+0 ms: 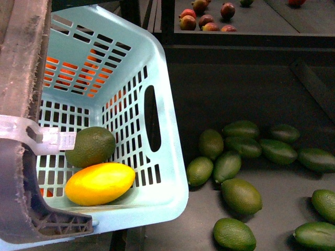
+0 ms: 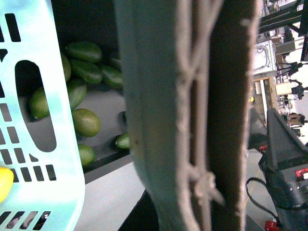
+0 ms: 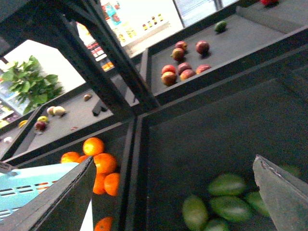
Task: Pick mango and avocado into basket
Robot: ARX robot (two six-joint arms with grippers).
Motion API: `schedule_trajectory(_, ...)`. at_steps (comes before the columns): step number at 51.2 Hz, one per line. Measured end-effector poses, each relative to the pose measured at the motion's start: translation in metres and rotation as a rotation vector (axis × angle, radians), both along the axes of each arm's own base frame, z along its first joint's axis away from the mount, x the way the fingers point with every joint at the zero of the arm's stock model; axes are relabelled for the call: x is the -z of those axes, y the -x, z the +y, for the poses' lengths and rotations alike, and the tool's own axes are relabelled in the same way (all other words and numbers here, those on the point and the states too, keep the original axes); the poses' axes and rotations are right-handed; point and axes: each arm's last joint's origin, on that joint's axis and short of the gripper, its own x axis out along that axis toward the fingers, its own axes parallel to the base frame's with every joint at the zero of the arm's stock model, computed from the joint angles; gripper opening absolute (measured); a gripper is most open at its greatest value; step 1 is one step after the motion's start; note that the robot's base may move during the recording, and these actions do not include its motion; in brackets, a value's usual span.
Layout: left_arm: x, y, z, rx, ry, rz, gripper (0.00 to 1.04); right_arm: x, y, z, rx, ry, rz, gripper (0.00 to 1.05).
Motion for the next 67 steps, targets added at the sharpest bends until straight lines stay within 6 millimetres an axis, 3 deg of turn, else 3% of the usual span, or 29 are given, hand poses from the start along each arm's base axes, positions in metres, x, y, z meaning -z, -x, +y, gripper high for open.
schedule_trajectory(5, 0.0, 0.0, 0.0, 0.0, 0.0, 0.0, 0.07, 0.011, 0.023, -0.009, 0.087, 0.041, -0.008, 0.97)
schedule_trajectory(17, 0.0, 0.0, 0.0, 0.001, 0.001, 0.001, 0.07, 0.011, 0.025, -0.01, 0.1, 0.084, -0.035, 0.95)
schedule_trajectory(22, 0.0, 0.0, 0.0, 0.001, 0.001, 0.001, 0.07, 0.012, 0.03, -0.012, 0.102, 0.277, -0.112, 0.77)
schedule_trajectory(28, 0.0, 0.0, 0.0, 0.0, -0.001, -0.001, 0.07, 0.015, 0.036, -0.019, 0.072, 0.388, -0.126, 0.59)
schedule_trajectory(45, 0.0, 0.0, 0.0, 0.002, 0.0, -0.001, 0.07, 0.027, 0.05, -0.025, 0.096, 0.453, -0.127, 0.02)
schedule_trajectory(67, 0.0, 0.0, 0.0, 0.001, -0.001, -0.002, 0.07, 0.024, 0.062, -0.025, 0.099, 0.457, -0.141, 0.02)
